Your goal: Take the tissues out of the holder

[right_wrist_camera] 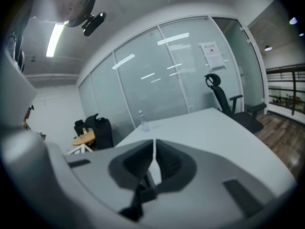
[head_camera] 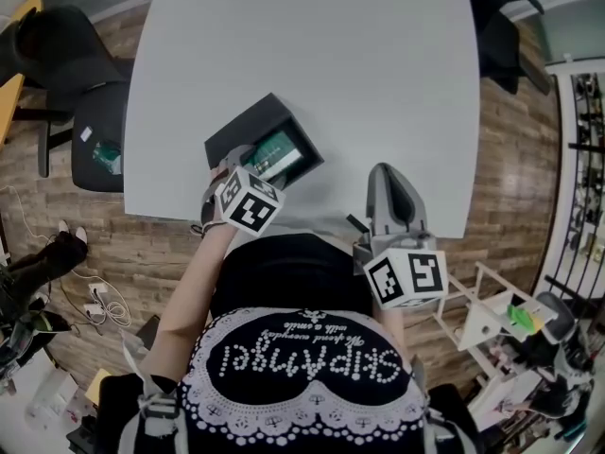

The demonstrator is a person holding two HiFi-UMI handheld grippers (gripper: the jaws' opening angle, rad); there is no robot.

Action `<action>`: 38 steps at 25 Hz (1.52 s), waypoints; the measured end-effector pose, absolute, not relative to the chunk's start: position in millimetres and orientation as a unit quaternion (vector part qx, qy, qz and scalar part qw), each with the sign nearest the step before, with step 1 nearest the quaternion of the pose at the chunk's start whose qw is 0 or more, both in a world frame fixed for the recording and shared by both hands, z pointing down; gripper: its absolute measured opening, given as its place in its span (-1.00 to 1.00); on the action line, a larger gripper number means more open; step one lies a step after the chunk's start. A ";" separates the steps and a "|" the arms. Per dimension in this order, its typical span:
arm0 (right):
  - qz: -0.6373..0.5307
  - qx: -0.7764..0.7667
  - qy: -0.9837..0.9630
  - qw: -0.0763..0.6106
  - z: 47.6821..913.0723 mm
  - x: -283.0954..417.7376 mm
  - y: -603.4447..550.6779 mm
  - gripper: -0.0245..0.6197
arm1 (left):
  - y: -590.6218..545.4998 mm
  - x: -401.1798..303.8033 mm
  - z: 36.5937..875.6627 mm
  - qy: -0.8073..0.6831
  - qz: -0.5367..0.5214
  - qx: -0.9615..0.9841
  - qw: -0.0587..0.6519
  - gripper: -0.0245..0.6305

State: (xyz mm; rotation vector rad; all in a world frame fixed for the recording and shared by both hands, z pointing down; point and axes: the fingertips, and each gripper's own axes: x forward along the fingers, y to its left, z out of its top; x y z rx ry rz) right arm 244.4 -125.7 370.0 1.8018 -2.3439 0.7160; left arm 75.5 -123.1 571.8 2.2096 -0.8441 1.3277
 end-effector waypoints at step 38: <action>0.226 0.581 -0.780 0.051 361.3 222.4 -137.2 -0.81 | -146.2 73.2 475.0 -0.348 0.375 0.841 0.178 0.10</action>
